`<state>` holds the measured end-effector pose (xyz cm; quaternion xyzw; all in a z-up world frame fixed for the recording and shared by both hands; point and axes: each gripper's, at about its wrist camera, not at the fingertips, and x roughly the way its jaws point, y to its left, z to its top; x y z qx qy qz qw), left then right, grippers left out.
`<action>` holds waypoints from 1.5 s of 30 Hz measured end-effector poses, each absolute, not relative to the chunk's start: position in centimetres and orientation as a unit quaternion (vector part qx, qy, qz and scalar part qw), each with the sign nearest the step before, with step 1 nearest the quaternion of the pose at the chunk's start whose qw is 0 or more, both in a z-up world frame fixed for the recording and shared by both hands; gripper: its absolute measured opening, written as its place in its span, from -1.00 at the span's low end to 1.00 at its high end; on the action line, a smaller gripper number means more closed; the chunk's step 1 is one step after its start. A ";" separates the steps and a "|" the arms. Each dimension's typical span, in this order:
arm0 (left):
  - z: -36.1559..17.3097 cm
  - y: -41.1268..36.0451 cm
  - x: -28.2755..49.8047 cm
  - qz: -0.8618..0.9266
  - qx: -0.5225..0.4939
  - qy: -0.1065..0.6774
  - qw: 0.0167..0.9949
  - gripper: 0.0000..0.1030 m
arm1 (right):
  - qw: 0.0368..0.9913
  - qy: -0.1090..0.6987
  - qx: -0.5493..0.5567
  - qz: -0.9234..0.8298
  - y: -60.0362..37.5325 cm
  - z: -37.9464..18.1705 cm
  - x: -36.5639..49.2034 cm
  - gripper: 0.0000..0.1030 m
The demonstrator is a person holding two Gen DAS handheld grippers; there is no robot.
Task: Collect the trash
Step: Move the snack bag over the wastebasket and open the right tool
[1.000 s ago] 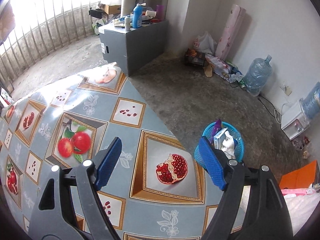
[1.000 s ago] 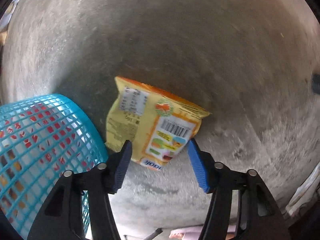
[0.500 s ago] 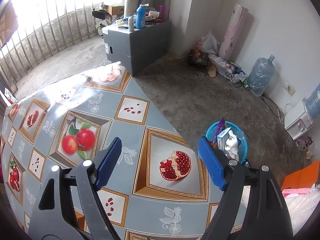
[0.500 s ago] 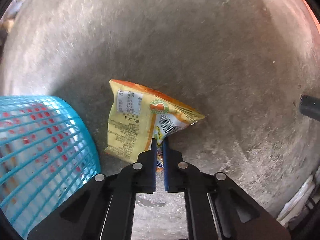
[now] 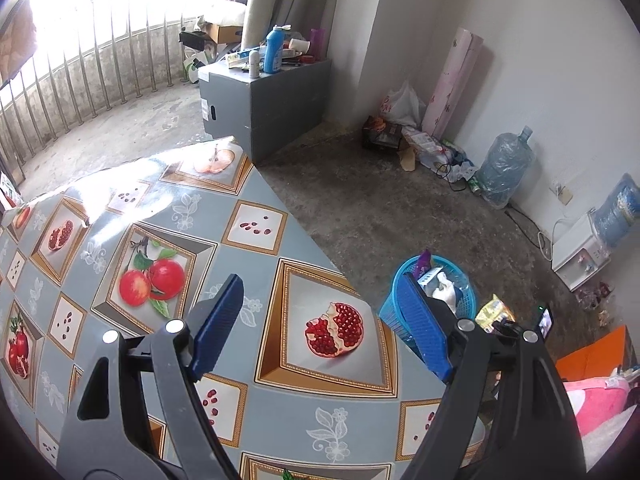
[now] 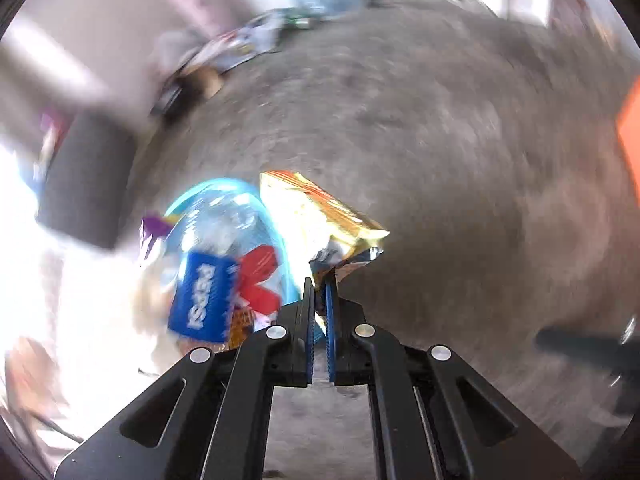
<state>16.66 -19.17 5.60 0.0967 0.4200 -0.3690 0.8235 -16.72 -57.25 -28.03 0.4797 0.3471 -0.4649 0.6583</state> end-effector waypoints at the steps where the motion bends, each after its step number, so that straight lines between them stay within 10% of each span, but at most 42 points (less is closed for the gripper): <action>1: 5.8 -18.9 16.4 -0.371 0.093 0.418 0.824 0.45 | 0.661 0.372 0.448 -0.474 -56.9 -27.4 -15.4 -0.90; 30: 5.9 -11.2 16.9 -0.362 0.017 0.411 0.837 0.45 | 0.611 0.478 0.457 -0.436 -56.3 -31.5 -7.1 -0.89; 35: 6.0 -10.2 17.0 -0.360 0.005 0.411 0.838 0.45 | 0.596 0.513 0.451 -0.422 -56.5 -32.5 -6.5 -0.22; 45: 7.4 -7.3 16.5 -0.353 -0.010 0.389 0.851 0.45 | 0.655 0.392 0.503 -0.404 -56.4 -27.5 -11.7 0.07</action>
